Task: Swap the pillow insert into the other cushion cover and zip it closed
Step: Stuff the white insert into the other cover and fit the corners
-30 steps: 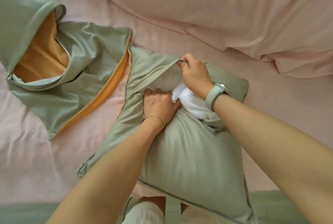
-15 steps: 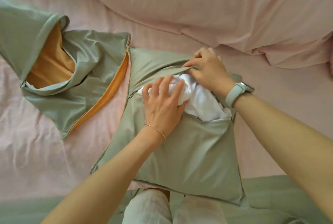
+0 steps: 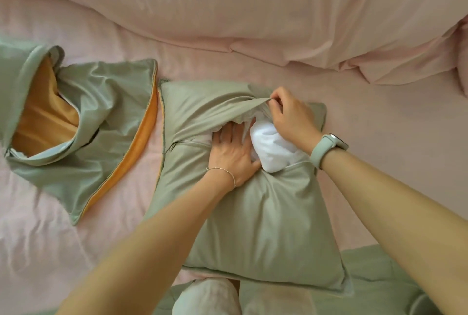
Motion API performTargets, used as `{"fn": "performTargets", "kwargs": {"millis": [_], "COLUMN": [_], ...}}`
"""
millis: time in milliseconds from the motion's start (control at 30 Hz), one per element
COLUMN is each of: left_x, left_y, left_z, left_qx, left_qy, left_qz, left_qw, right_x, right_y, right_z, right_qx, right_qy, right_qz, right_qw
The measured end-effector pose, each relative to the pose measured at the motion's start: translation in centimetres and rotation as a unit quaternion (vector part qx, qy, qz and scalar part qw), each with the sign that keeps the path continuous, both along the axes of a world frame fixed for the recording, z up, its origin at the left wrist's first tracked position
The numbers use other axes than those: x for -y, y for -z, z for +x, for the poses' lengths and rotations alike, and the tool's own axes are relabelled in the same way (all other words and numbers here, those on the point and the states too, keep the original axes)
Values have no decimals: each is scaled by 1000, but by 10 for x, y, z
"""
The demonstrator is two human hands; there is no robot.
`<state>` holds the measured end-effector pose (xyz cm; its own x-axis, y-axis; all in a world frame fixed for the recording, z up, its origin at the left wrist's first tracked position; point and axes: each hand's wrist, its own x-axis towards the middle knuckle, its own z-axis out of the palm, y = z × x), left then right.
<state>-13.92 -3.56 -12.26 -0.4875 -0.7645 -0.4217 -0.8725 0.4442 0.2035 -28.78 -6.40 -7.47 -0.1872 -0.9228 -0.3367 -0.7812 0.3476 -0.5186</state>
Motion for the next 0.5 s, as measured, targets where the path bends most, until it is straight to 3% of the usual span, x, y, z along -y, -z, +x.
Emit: {"fn": "performTargets", "kwargs": {"millis": [100, 233, 400, 500], "left_x": [-1, 6, -11, -30], "left_y": [24, 31, 5, -20], "left_z": [-4, -1, 11, 28], "left_qx": [-55, -86, -190, -262], "left_qy": [-18, -52, -133, -152], "left_qz": [-84, -132, -118, -60], "left_qw": [995, 986, 966, 951], "right_x": [0, 5, 6, 3], "right_y": [13, 30, 45, 43], "right_z": [1, -3, -6, -4], "right_qx": [25, 17, -3, 3], "right_qy": [32, 43, 50, 36], "right_qz": [3, 35, 89, 107], "right_qw": [999, 998, 995, 994]}}
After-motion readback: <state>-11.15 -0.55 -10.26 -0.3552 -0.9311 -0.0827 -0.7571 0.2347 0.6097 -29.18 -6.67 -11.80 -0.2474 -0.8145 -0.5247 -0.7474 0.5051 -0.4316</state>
